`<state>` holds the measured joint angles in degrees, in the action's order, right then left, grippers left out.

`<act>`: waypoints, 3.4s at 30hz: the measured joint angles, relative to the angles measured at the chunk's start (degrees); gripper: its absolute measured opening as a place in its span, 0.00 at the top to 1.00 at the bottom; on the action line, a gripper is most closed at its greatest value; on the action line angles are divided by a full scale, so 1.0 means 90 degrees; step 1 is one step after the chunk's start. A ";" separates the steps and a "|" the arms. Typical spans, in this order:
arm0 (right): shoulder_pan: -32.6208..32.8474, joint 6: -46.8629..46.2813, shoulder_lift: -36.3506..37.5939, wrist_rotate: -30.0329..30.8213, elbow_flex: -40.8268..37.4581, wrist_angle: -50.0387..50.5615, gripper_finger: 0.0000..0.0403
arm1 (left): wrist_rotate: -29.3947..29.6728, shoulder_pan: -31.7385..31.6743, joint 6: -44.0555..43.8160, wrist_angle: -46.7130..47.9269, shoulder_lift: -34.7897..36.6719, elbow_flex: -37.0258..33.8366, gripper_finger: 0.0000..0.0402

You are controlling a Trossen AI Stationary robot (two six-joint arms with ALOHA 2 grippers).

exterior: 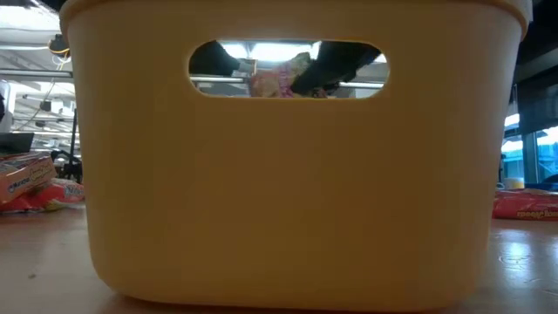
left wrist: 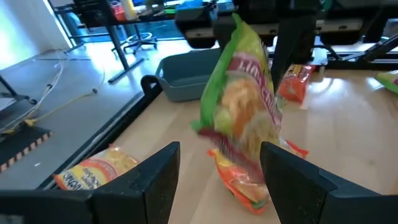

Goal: Sort Maruchan noodles
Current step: Put the top green noodle pack into the white bin

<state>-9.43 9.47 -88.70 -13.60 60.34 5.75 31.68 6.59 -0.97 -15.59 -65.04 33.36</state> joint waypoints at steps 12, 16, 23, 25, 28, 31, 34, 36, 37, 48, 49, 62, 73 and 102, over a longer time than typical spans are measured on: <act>0.0002 0.0175 -0.0480 -0.0105 0.0214 0.0247 0.75 | -0.0904 -0.0240 0.0484 -0.0103 -0.0313 0.0486 0.44; 0.0002 0.0175 -0.0475 -0.0105 0.0214 0.0239 0.75 | -0.0603 -0.0225 0.0604 -0.0101 -0.0388 0.0486 0.44; 0.0002 0.0173 -0.0475 0.0059 0.0214 0.0217 0.75 | -0.0090 -0.0199 0.0377 -0.0202 -0.0408 0.0486 0.44; 0.0002 0.0168 -0.0473 0.0059 0.0214 0.0197 0.75 | -0.0406 -0.0223 0.0331 -0.0231 -0.0408 0.0486 0.43; 0.0002 0.0166 -0.0472 0.0058 0.0214 0.0204 0.75 | -0.0969 -0.0434 -0.0002 -0.0226 -0.0408 0.0486 0.41; 0.0005 0.0163 -0.0472 0.0055 0.0214 0.0202 0.75 | -0.1427 -0.0655 -0.0204 -0.0231 -0.0408 0.0486 0.36; 0.0005 0.0154 -0.0472 0.0006 0.0214 0.0200 0.75 | -0.1981 -0.0796 -0.0317 -0.0231 -0.0408 0.0486 0.31; 0.0005 0.0147 -0.0472 -0.0159 0.0213 0.0197 0.75 | -0.2301 -0.0858 -0.0285 -0.0235 -0.0407 0.0486 0.29; 0.0005 0.0145 -0.0472 -0.0231 0.0214 0.0184 0.75 | -0.2400 -0.0879 -0.0277 -0.0260 -0.0423 0.0486 0.28; 0.0010 0.0122 -0.0517 -0.0470 0.0208 0.0108 0.75 | -0.2963 -0.0998 -0.0016 -0.0492 -0.1530 0.1070 0.28; 0.0010 0.0122 -0.0525 -0.0466 0.0204 0.0106 0.75 | -0.2969 -0.1029 -0.0026 -0.0304 -0.1641 0.1195 0.28; 0.0012 0.0144 -0.0579 -0.0447 0.0204 0.0014 0.75 | -0.2978 -0.1170 -0.0202 0.0820 -0.2108 0.1658 0.29; 0.0012 0.0146 -0.0579 -0.0448 0.0204 -0.0041 0.75 | -0.3156 -0.1178 -0.0224 0.0787 -0.2463 0.1642 0.41; -0.0001 0.0290 0.1045 0.0169 0.0060 0.1566 0.24 | -0.2969 -0.1035 0.0163 0.0843 -0.2339 0.1614 0.66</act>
<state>-9.44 12.08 -79.29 -12.08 60.87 19.85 4.95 -2.72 0.50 -8.00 -86.08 47.89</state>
